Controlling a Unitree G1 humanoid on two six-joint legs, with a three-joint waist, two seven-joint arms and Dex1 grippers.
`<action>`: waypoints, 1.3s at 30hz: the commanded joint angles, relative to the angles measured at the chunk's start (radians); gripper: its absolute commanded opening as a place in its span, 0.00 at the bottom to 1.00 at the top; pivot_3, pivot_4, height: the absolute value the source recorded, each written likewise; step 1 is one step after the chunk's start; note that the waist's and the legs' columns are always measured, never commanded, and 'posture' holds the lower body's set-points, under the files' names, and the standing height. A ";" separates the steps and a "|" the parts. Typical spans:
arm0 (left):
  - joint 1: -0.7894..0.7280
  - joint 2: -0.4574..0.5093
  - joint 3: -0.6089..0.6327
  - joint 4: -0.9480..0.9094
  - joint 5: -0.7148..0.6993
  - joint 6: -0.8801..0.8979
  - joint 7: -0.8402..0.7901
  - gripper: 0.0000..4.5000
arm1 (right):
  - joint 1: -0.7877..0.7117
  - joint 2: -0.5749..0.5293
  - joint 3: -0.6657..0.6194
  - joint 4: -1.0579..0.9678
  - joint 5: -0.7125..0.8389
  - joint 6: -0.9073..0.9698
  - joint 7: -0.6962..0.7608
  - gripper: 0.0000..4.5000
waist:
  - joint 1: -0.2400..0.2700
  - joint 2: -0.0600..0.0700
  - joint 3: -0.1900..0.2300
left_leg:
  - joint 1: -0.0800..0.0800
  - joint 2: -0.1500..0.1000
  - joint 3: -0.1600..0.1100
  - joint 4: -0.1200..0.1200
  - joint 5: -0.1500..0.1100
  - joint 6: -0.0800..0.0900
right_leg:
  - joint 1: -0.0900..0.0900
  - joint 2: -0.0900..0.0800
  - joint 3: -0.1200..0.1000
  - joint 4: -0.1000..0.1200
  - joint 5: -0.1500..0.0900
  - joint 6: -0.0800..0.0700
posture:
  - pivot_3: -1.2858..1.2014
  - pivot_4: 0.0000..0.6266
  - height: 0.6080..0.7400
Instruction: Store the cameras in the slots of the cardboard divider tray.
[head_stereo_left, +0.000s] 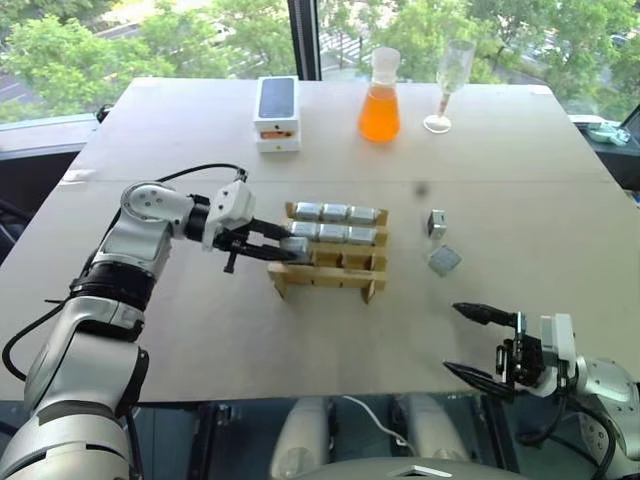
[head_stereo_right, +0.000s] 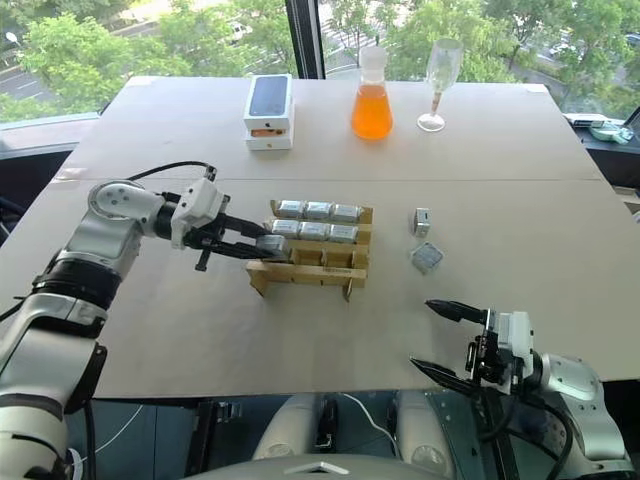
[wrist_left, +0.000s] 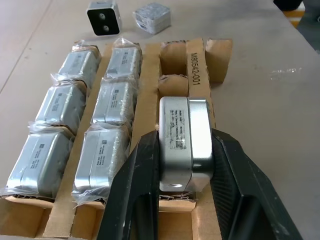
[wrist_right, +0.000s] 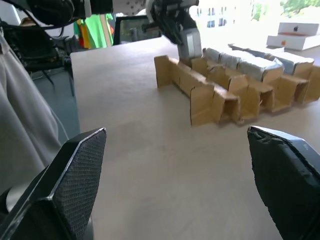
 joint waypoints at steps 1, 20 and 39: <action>-0.036 -0.003 -0.002 0.042 0.006 -0.036 -0.004 0.18 | -0.009 0.033 -0.032 -0.041 0.002 -0.055 0.000 0.99 | 0.000 0.000 0.000 | 0.000 0.000 0.000 0.000 0.000 0.000 | 0.000 0.000 0.000 0.000 0.000 0.000 | 0.52 0.24 1.00; -0.069 -0.048 -0.033 0.137 0.056 -0.089 -0.004 0.18 | -0.017 0.110 -0.080 0.016 -0.068 -0.139 -0.076 0.99 | 0.000 0.000 0.000 | 0.000 0.000 0.000 0.000 0.000 0.000 | 0.000 0.000 0.000 0.000 0.000 0.000 | 0.52 0.24 1.00; -0.024 -0.027 0.083 -0.093 -0.107 0.143 -0.004 0.99 | -0.053 0.136 -0.084 0.056 -0.254 -0.043 -0.324 1.00 | -0.002 0.000 0.000 | 0.000 0.000 0.000 0.000 0.000 0.000 | 0.000 0.000 0.000 0.001 0.000 0.000 | 0.52 0.24 1.00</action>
